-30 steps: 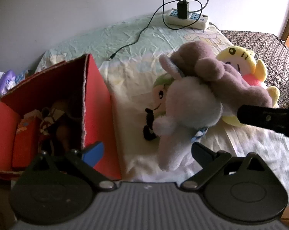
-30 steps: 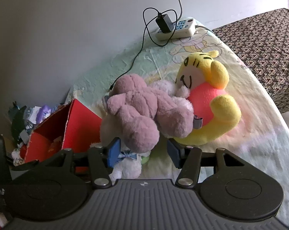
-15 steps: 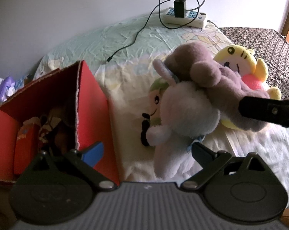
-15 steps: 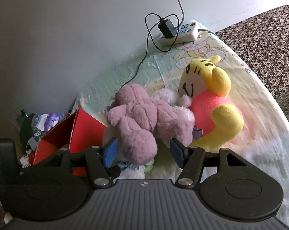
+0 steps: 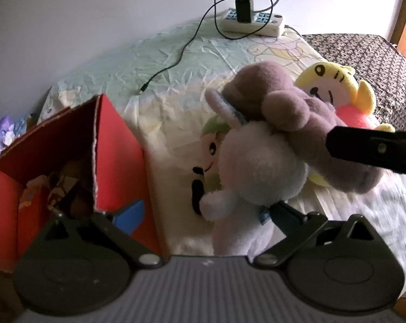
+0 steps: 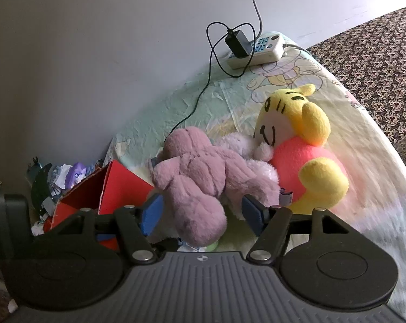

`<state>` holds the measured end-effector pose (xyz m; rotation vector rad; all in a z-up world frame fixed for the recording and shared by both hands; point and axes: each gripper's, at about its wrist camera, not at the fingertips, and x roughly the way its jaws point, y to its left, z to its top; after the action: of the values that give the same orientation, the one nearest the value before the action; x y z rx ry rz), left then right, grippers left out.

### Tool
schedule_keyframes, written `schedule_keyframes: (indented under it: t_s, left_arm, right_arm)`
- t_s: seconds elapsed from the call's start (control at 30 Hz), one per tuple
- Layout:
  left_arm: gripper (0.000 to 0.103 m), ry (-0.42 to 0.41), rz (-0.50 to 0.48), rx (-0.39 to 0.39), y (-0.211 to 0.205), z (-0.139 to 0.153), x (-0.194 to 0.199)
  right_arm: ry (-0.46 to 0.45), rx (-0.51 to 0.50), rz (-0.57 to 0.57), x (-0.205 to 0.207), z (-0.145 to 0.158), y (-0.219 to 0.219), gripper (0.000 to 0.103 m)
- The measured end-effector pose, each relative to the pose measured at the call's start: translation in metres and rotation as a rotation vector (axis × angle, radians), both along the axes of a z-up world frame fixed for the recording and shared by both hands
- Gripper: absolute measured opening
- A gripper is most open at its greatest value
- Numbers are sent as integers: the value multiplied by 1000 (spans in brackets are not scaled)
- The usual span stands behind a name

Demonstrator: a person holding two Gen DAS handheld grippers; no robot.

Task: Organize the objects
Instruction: 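Move the right tool toward the pink teddy bear on the plush pile, then close the right tool on the pink teddy bear and lift it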

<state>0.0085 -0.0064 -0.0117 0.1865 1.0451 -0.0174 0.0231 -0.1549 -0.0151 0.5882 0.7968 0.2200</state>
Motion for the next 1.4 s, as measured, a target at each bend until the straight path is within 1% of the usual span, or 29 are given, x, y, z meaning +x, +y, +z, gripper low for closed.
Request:
schedule_keyframes:
  t_s: [0.37,0.53,0.7,0.83,0.9,1.03,1.07,1.13,1.2,1.23,1.3,1.37,1.4]
  left_arm:
    - [103,13,-31,-22,0,-2,6]
    - [102,10,-61,-75,1,-4,6]
    - [102,-19,-122,-153,2,-3,5]
    - [102,-54,-171,-158,-5,-4,5]
    - [101,-57,-190,-164,-8,-7,7]
    - [88,-34,-210,-169,-12,-15,12]
    - [86,-34,-215,-175,-12,-15,13]
    - [86,-47,-232,-183,-12,-12,11]
    - [93,-71,-256,-189,-11,-7,6]
    - [99,-85,-271,-195,-10,-5,4]
    - [100,-101,-300,-219,-8,2,0]
    - [100,-105,-326,-254,-4,7,-2]
    - [100,-105,-337,-277,-3,9,-3]
  right_arm:
    - [3,1,16,13,-5,4,69]
    - [14,-13,51,19,-14,12,69]
    - [43,41,49,27,-26,13,68]
    - [41,103,40,32,-31,10,66]
    - [39,120,48,34,-33,10,60]
    - [-2,91,80,31,-27,13,47]
    - [-11,73,86,31,-26,13,47]
    - [-19,43,105,30,-25,14,47]
    - [-14,37,129,28,-24,12,48]
    - [-9,35,139,26,-23,10,49]
    - [-13,41,162,21,-19,4,51]
    - [-14,59,210,16,-11,-3,63]
    - [-19,66,230,14,-6,-6,64]
